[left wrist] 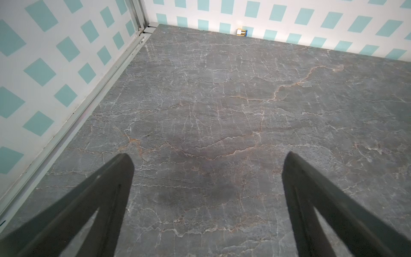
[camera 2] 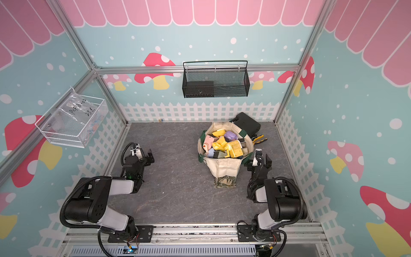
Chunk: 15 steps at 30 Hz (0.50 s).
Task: Take out the pencil sharpeners from the tote bags
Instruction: Move the canvas bag to the center of the board.
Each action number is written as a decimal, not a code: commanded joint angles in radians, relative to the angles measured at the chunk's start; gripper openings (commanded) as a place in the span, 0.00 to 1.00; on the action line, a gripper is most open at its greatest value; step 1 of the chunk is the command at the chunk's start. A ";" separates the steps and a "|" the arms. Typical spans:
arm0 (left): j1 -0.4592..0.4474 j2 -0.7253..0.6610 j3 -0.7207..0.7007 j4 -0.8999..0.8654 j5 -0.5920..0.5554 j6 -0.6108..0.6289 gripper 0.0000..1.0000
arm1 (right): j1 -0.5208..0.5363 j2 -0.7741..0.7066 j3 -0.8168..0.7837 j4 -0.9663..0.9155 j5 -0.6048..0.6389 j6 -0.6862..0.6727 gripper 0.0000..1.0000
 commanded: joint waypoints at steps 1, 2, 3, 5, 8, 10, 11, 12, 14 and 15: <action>-0.002 0.003 0.000 0.007 -0.005 0.010 0.99 | 0.003 0.002 -0.007 0.026 -0.026 -0.012 1.00; -0.001 0.003 0.000 0.007 -0.004 0.010 0.99 | 0.004 0.003 -0.006 0.023 -0.037 -0.016 1.00; -0.002 0.003 0.000 0.007 -0.005 0.010 0.99 | 0.003 0.004 -0.004 0.020 -0.042 -0.017 1.00; -0.002 0.003 -0.001 0.007 -0.005 0.011 0.99 | 0.003 0.003 -0.005 0.020 -0.042 -0.017 0.99; -0.002 0.003 0.000 0.006 -0.004 0.010 0.99 | 0.004 0.002 -0.004 0.019 -0.042 -0.017 1.00; -0.002 0.003 0.000 0.007 -0.005 0.010 0.99 | 0.003 0.004 -0.004 0.020 -0.042 -0.016 1.00; -0.002 0.003 0.000 0.007 -0.005 0.009 0.99 | 0.003 0.003 -0.004 0.020 -0.042 -0.017 0.99; -0.003 0.003 0.000 0.007 -0.004 0.010 0.99 | 0.003 0.002 -0.004 0.020 -0.042 -0.016 1.00; -0.001 0.003 0.000 0.007 -0.005 0.010 0.99 | 0.003 0.003 -0.005 0.019 -0.042 -0.017 1.00; -0.002 0.003 0.000 0.007 -0.005 0.009 0.99 | 0.003 0.003 -0.005 0.020 -0.042 -0.016 1.00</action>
